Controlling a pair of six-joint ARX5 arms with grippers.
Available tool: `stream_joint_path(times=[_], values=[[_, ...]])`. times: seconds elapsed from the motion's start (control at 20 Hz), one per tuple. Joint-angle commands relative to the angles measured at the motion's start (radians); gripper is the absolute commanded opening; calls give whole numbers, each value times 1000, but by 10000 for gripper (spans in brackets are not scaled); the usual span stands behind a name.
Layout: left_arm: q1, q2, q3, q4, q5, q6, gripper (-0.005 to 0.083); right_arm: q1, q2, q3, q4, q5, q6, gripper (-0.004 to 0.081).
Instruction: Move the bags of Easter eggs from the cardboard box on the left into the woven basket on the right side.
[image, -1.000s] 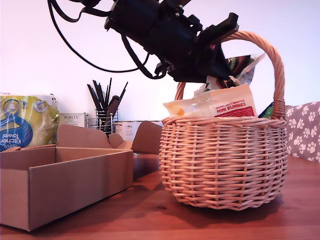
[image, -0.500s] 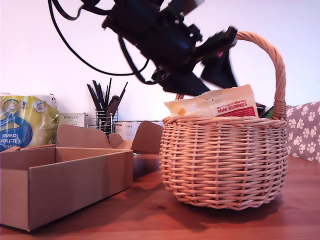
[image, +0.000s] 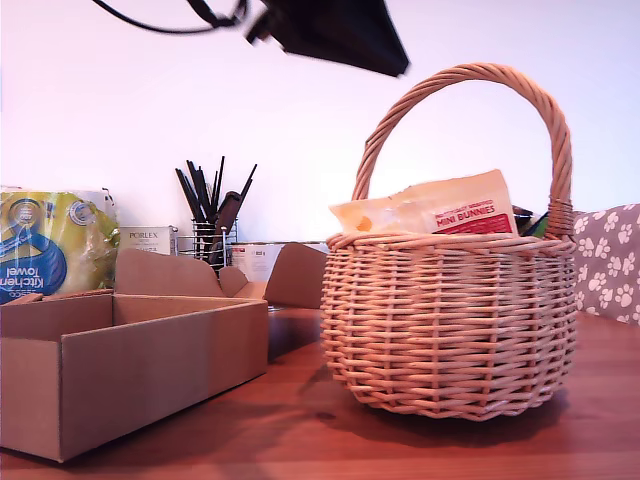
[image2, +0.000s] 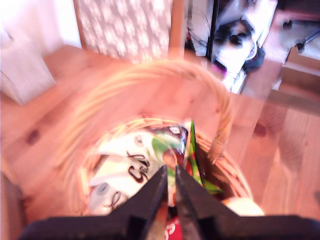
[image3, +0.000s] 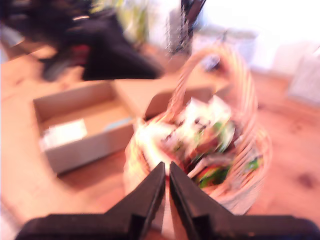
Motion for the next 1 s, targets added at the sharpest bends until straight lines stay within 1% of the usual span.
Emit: stream_joint_path(times=[0.0, 0.1, 0.2, 0.4, 0.5, 0.6, 0.7, 0.9, 0.95], values=[[30, -29, -45, -14, -3, 13, -19, -16, -2, -5, 30, 16, -24, -13], [67, -101, -111, -14, -3, 13, -19, -42, -3, -5, 31, 16, -26, -13], [103, -191, -187, -14, -4, 13, -19, -77, -3, -5, 31, 14, -54, -13], [172, -389, -330, -14, -3, 8, -19, -163, -3, -5, 30, -32, -56, -13], [198, -476, -386, -19, -4, -11, -19, -208, -3, -6, 31, -49, -73, -13], [219, -555, -431, -25, -8, -11, -19, -258, -3, -13, 32, -94, -69, -13], [239, -624, -460, -45, -23, -12, -19, -318, -3, -32, 47, -112, -70, -13], [288, -731, -466, -134, -52, -11, -19, -462, -3, -116, 132, -244, -3, -13], [303, -755, -466, -153, -52, -10, -19, -503, -3, -132, 152, -281, 29, -13]])
